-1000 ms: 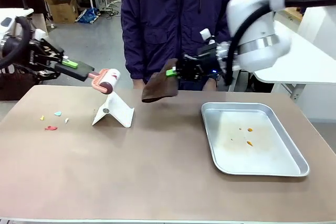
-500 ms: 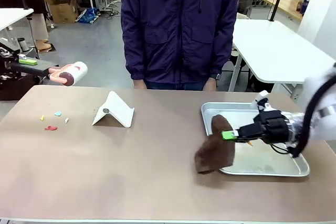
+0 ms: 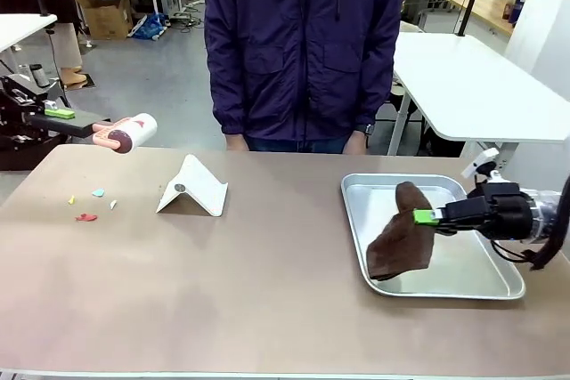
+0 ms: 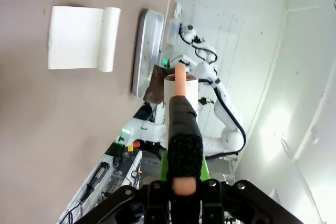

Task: Clean the surface of the table.
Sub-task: Hold the Lint Roller with your left hand and the towel with your right hand.

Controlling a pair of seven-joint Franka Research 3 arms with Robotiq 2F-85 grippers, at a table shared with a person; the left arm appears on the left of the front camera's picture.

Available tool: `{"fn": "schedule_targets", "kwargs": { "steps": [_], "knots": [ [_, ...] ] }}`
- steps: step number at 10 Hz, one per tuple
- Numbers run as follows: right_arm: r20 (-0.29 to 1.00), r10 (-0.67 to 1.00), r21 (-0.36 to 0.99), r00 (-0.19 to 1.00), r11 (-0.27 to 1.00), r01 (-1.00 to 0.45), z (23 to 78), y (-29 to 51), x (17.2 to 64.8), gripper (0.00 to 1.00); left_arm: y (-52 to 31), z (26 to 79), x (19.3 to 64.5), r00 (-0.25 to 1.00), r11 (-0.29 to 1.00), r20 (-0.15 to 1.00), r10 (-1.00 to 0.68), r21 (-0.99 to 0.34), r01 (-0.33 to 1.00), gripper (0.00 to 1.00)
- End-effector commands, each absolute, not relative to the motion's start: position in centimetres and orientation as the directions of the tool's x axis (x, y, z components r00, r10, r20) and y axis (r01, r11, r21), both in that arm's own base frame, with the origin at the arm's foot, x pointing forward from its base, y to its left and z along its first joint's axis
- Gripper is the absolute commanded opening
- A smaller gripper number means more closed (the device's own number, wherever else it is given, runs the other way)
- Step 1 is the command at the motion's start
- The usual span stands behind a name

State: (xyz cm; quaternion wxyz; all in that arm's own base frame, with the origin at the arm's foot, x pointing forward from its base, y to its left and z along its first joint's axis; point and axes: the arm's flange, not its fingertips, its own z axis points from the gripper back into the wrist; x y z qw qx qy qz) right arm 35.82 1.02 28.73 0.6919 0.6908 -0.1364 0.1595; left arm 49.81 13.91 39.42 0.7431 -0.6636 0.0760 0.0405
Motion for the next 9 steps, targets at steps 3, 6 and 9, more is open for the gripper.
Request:
{"fn": "schedule_targets", "kwargs": {
  "steps": [3, 6, 9],
  "knots": [
    [0.393, 0.032, 0.920, 0.919, -0.003, -0.393, 29.1, -0.9, 35.2, 0.00, 14.2, 38.2, 49.9, 0.997, 0.283, -0.068, -0.019, -0.957, -0.060, 0.00],
    [0.393, 0.032, 0.920, 0.919, -0.003, -0.393, 29.1, -0.9, 35.2, 0.00, 14.7, 39.8, 49.9, 0.989, 0.100, -0.112, -0.100, -0.990, -0.102, 0.00],
    [0.393, 0.032, 0.920, 0.919, -0.003, -0.393, 29.1, -0.9, 35.2, 0.00, 14.7, 39.8, 49.9, 0.989, 0.100, -0.112, -0.100, -0.990, -0.102, 0.00]
  ]
}}
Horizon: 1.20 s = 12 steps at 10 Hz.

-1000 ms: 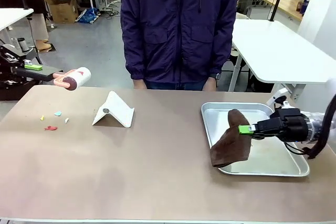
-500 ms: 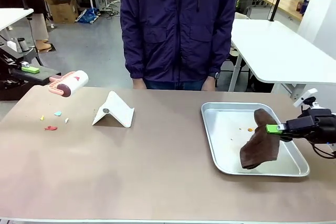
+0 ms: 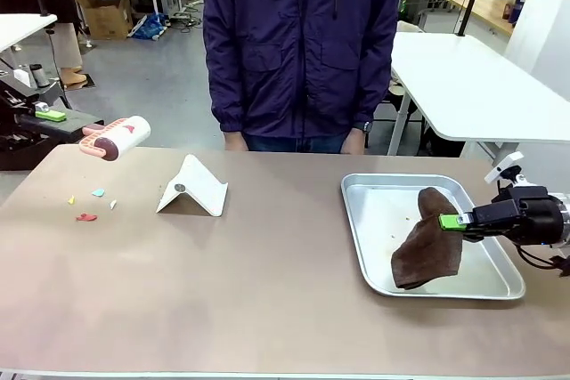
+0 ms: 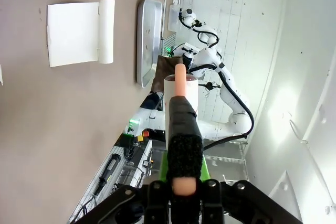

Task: Clean the surface of the table.
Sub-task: Hold the Lint Roller with your left hand and the towel with your right hand.

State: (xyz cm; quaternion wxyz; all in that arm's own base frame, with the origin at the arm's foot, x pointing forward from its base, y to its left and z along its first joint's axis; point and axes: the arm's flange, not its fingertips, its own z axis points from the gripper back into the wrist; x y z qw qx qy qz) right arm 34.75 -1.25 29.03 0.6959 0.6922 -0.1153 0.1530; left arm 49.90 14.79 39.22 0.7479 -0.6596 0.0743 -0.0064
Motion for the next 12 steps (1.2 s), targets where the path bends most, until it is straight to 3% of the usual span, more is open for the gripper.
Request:
{"fn": "schedule_targets", "kwargs": {
  "steps": [1, 3, 4, 8, 12],
  "knots": [
    [0.393, 0.032, 0.920, 0.919, -0.003, -0.393, 29.1, -0.9, 35.2, 0.00, 14.7, 39.8, 49.9, 0.989, 0.100, -0.112, -0.100, -0.990, -0.102, 0.00],
    [0.393, 0.032, 0.920, 0.919, -0.003, -0.393, 29.1, -0.9, 35.2, 0.00, 14.7, 39.8, 49.9, 0.989, 0.100, -0.112, -0.100, -0.990, -0.102, 0.00],
    [0.372, 0.053, 0.928, 0.927, -0.004, -0.373, 29.0, -1.3, 34.8, 0.10, 14.8, 39.2, 49.9, 0.989, 0.130, -0.103, -0.107, -0.988, -0.089, 0.22],
    [0.228, -0.106, 0.964, 0.968, -0.119, -0.240, 38.1, -4.2, 33.2, 0.10, 16.8, 42.0, 46.9, 0.985, -0.022, -0.008, -0.171, -1.000, -0.012, 0.22],
    [0.245, -0.268, 0.962, 0.932, -0.050, -0.267, 41.9, -9.4, 31.9, 0.10, 20.7, 41.5, 45.5, 0.991, -0.059, 0.002, -0.134, -0.998, -0.006, 0.22]
  ]
}}
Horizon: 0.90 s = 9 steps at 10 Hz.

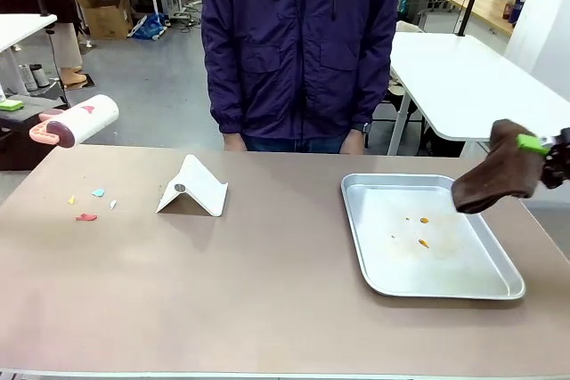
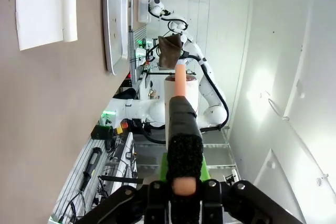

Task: Clean the surface of the table.
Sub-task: Hold the Lint Roller with your left hand and the towel with your right hand.

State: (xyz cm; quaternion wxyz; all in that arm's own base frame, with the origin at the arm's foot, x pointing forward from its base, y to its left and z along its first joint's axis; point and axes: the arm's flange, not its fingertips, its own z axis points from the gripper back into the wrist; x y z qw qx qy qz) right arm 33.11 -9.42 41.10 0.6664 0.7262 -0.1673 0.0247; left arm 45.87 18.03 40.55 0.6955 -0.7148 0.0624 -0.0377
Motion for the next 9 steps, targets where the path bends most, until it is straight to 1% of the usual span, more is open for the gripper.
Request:
{"fn": "schedule_targets", "kwargs": {
  "steps": [1, 2, 5, 6, 7, 9],
  "knots": [
    [0.250, -0.305, 0.960, 0.919, -0.045, -0.276, 42.3, -11.3, 31.8, 0.10, 21.9, 41.5, 45.5, 0.993, -0.050, 0.019, -0.115, -0.999, 0.013, 0.22],
    [0.259, -0.327, 0.955, 0.909, -0.053, -0.292, 42.4, -13.2, 31.9, 0.10, 23.5, 41.2, 45.8, 0.995, -0.045, 0.037, -0.087, -0.998, 0.033, 0.22],
    [0.279, -0.379, 0.943, 0.882, -0.065, -0.326, 41.5, -15.7, 32.7, 0.10, 25.9, 40.6, 46.8, 0.999, -0.046, 0.039, -0.034, -0.998, 0.038, 0.22],
    [0.318, -0.366, 0.934, 0.874, -0.036, -0.355, 41.0, -15.1, 32.7, 0.10, 25.9, 40.6, 47.1, 1.000, -0.037, 0.022, 0.011, -0.999, 0.022, 0.22],
    [0.264, -0.362, 0.954, 0.894, -0.037, -0.297, 41.4, -15.2, 31.9, 0.10, 24.2, 39.6, 46.1, 0.999, -0.020, 0.019, -0.035, -1.000, 0.019, 0.22],
    [0.264, -0.362, 0.954, 0.894, -0.037, -0.297, 41.4, -15.2, 31.9, 0.10, 24.2, 39.6, 46.1, 0.999, -0.020, 0.019, -0.035, -1.000, 0.019, 0.22]
  ]
}}
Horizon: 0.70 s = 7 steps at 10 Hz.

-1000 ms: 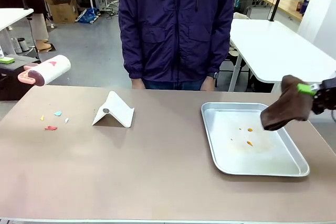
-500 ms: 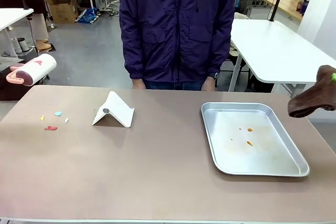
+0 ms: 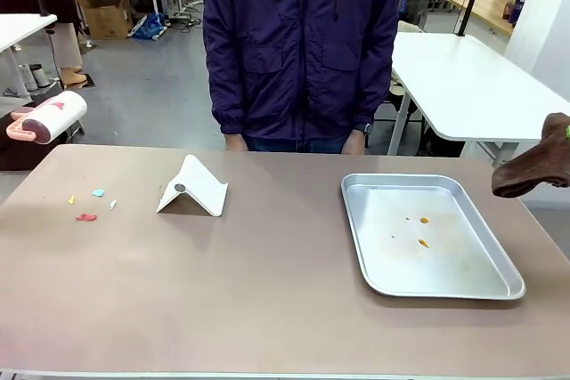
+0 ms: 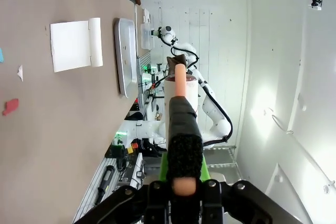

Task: Clean the surface of the table.
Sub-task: Hold the Lint Roller with your left hand and the towel with your right hand, then if a person points to the right, clean the right side of the table with your right hand, and if they point to the left, clean the left side with your left hand.

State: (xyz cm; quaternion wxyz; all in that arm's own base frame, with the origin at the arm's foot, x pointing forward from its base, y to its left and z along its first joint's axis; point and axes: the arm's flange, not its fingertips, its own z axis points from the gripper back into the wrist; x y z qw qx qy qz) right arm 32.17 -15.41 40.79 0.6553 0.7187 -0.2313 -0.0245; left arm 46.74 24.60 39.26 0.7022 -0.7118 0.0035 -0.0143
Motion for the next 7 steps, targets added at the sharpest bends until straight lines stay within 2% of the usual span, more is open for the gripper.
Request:
{"fn": "schedule_targets", "kwargs": {
  "steps": [1, 7],
  "knots": [
    [0.264, -0.362, 0.954, 0.894, -0.037, -0.297, 41.37, -15.23, 31.88, 0.10, 24.22, 39.60, 46.14, 0.999, -0.020, 0.019, -0.035, -1.000, 0.019, 0.22],
    [0.264, -0.362, 0.954, 0.894, -0.037, -0.297, 41.37, -15.23, 31.88, 0.10, 24.22, 39.60, 46.14, 0.999, -0.020, 0.019, -0.035, -1.000, 0.019, 0.22]
  ]
}}
